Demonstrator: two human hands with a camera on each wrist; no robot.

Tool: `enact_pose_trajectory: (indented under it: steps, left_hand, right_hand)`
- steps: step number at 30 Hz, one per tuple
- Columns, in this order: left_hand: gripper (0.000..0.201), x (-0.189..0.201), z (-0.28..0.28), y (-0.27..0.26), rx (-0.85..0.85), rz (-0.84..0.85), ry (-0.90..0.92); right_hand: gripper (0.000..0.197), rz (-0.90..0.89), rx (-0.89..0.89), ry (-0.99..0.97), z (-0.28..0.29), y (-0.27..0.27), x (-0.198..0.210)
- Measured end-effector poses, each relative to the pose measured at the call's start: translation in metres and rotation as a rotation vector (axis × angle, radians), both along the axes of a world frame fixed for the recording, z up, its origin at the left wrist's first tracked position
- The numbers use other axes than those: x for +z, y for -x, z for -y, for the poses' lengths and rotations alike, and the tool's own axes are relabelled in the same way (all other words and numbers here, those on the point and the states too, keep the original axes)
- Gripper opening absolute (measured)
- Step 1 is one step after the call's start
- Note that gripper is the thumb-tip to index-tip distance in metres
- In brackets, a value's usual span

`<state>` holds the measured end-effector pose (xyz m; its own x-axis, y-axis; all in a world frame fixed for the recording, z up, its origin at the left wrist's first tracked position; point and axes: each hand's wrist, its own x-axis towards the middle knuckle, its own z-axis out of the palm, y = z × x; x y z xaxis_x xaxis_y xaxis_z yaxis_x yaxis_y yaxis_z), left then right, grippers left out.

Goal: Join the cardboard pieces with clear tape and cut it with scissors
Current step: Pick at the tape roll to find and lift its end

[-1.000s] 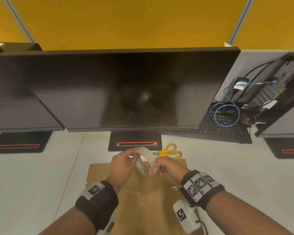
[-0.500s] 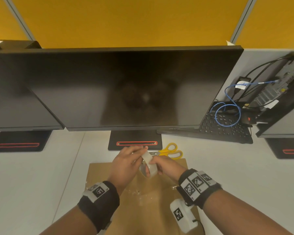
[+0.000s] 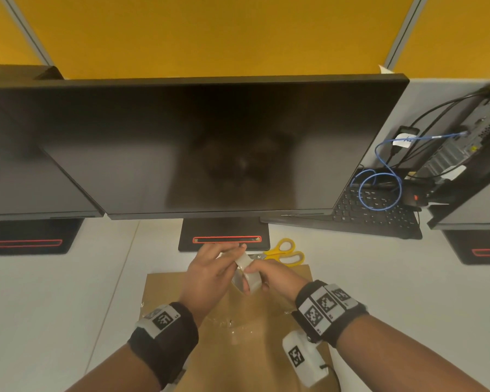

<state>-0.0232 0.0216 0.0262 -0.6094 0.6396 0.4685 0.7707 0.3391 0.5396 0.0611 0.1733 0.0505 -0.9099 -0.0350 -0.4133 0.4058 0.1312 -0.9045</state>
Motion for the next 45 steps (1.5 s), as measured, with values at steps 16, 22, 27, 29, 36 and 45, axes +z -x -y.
enact_pose_trajectory:
  steps: [16,22,27,29,36,45]
  left_hand:
    - [0.032,0.013,0.004,0.0,0.229,0.36,0.201]
    - [0.053,0.015,0.008,0.0,0.156,0.215,0.219]
    - [0.041,0.014,0.009,0.0,0.105,0.019,0.252]
    - [0.04,0.016,0.009,-0.001,0.08,-0.056,0.255]
    - [0.034,0.009,0.011,-0.001,-0.025,-0.187,0.219]
    - [0.034,0.005,0.007,-0.003,-0.03,-0.164,0.193]
  right_hand:
    - [0.042,-0.017,0.026,0.003,-0.008,0.0,-0.007]
    - [0.037,-0.001,0.04,0.004,-0.008,0.001,0.0]
    - [0.037,-0.006,0.037,0.028,-0.002,0.002,0.0]
    - [0.038,0.002,0.029,0.027,-0.001,0.002,-0.001]
    - [0.033,0.009,0.017,0.087,0.001,0.0,-0.006]
    - [0.036,-0.019,-0.019,0.108,0.002,0.0,0.001]
